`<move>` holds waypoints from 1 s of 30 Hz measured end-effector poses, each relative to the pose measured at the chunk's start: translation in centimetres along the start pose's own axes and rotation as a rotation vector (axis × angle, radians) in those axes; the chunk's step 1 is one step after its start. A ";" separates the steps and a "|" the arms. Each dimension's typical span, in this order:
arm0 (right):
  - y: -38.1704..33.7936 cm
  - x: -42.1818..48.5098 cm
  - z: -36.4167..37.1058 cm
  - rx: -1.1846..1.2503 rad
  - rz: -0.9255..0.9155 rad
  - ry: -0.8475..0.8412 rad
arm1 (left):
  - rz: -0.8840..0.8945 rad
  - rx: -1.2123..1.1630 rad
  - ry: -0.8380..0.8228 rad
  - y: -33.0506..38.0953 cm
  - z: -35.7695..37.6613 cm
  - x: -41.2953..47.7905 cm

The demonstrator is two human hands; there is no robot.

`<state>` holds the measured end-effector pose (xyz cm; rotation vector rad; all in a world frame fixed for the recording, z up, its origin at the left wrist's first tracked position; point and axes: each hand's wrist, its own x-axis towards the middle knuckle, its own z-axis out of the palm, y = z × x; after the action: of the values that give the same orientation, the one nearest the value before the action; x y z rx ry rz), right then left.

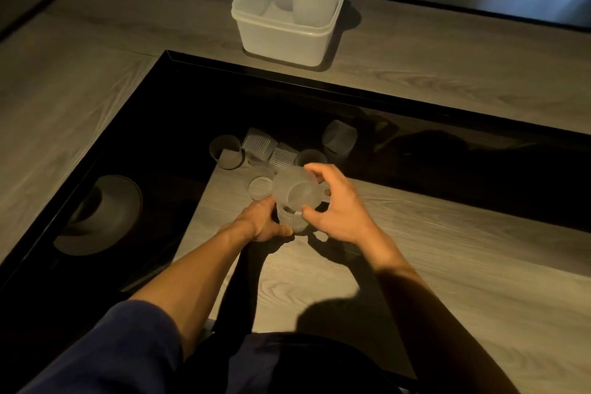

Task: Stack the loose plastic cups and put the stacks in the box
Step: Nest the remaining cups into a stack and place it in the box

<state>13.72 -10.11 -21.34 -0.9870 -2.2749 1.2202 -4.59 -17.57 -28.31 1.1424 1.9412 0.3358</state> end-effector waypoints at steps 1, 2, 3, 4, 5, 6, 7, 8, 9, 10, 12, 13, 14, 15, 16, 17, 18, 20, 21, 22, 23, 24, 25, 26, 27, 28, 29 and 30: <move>0.0 0.0 0.1 -0.015 -0.009 -0.001 | -0.006 0.009 0.001 0.0 0.0 0.1; -0.1 0.0 0.3 -0.014 -0.005 0.002 | -0.010 0.014 0.002 0.1 0.0 0.1; -0.2 0.0 0.3 0.004 0.007 0.007 | -0.010 0.017 0.005 0.0 0.1 0.2; -0.2 0.1 0.3 0.020 0.018 0.012 | -0.014 0.014 0.007 0.0 0.1 0.2; -0.1 0.1 0.3 0.025 0.023 0.012 | -0.016 0.008 0.009 -0.1 0.1 0.2; 0.0 0.2 0.3 0.024 0.025 0.007 | -0.021 0.000 0.009 -0.2 0.1 0.2; 0.1 0.1 0.3 0.027 0.031 0.004 | -0.023 -0.006 0.006 -0.2 0.2 0.3; 0.2 0.1 0.3 0.039 0.045 0.006 | -0.026 -0.011 0.001 -0.2 0.1 0.3; 0.4 0.1 0.2 0.056 0.060 0.013 | -0.024 -0.012 -0.002 -0.2 0.2 0.4; 0.5 0.1 0.2 0.069 0.070 0.024 | -0.023 -0.011 -0.005 -0.2 0.1 0.5; 0.6 0.1 0.3 0.092 0.072 0.044 | -0.020 -0.008 -0.006 -0.2 0.0 0.6; 0.6 0.1 0.3 0.112 0.076 0.053 | -0.018 -0.007 -0.006 -0.2 0.0 0.6; 0.6 0.0 0.4 0.143 0.084 0.063 | -0.018 -0.007 -0.007 -0.3 0.0 0.7; 0.6 0.0 0.4 0.177 0.091 0.072 | -0.017 -0.008 -0.006 -0.3 0.0 0.7; 0.7 0.0 0.4 0.205 0.096 0.078 | -0.019 -0.010 -0.004 -0.4 -0.1 0.7; 0.8 0.0 0.5 0.220 0.099 0.080 | -0.020 -0.012 -0.004 -0.3 -0.1 0.8; 0.9 0.0 0.6 0.225 0.102 0.075 | -0.023 -0.016 -0.009 -0.3 -0.1 0.8; 1.0 -0.1 0.8 0.223 0.104 0.060 | -0.021 -0.021 -0.023 -0.3 -0.1 0.9; 1.0 -0.1 0.8 0.227 0.104 0.058 | -0.023 -0.020 -0.026 -0.3 -0.1 0.9; 1.0 -0.1 0.7 0.236 0.107 0.061 | -0.025 -0.018 -0.025 -0.3 -0.1 0.9; 1.0 -0.1 0.7 0.249 0.109 0.066 | -0.025 -0.016 -0.018 -0.4 0.0 1.0; 1.1 -0.1 0.7 0.263 0.111 0.072 | -0.024 -0.013 -0.011 -0.4 0.0 1.0; 1.1 -0.1 0.7 0.272 0.113 0.074 | -0.022 -0.010 -0.004 -0.4 0.0 1.0; 1.1 -0.2 0.6 0.277 0.114 0.073 | -0.020 -0.009 -0.001 -0.4 0.0 1.0; 1.1 -0.2 0.7 0.281 0.118 0.070 | -0.018 -0.009 -0.002 -0.3 0.0 1.0; 1.2 -0.3 0.7 0.288 0.124 0.068 | -0.017 -0.011 -0.006 -0.3 0.0 1.0; 1.2 -0.3 0.8 0.297 0.129 0.069 | -0.015 -0.014 -0.010 -0.3 0.0 1.1; 1.2 -0.4 0.9 0.306 0.132 0.071 | -0.014 -0.013 -0.011 -0.4 0.0 1.1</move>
<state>13.96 -10.40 -22.84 -1.0565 -1.9201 1.5075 -5.07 -16.89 -29.13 1.1195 1.9339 0.3336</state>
